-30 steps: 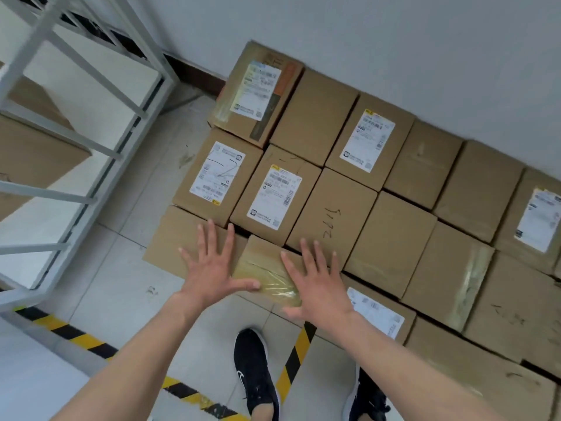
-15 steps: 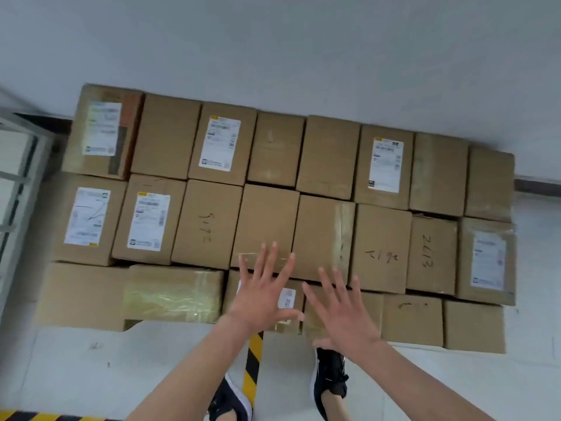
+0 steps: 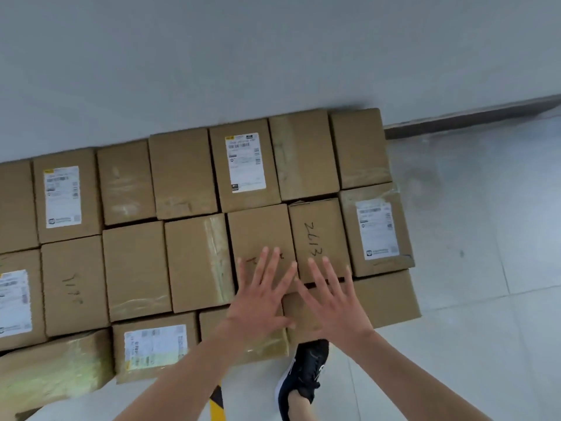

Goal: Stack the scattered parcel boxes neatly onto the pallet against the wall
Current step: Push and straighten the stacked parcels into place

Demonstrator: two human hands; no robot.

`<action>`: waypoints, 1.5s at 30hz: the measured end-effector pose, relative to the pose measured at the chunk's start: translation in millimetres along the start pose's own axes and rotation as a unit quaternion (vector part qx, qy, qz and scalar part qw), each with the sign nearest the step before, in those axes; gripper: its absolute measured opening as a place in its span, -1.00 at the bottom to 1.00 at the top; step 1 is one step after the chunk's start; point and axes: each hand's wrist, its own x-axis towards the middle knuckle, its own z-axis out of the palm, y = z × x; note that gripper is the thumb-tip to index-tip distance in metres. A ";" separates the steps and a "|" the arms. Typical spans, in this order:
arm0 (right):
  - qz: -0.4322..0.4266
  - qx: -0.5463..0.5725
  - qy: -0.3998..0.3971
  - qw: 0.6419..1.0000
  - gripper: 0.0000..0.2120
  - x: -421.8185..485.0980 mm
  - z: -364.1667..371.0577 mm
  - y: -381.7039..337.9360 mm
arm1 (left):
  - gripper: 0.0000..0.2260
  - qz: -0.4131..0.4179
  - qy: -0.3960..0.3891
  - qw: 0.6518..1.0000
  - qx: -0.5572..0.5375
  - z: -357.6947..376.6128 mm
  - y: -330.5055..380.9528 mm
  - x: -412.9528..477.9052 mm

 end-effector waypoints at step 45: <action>0.132 -0.008 0.064 0.989 0.08 -71.6 -29.1 49.1 | 0.10 -0.034 0.007 0.994 0.105 -58.9 78.9 -15.9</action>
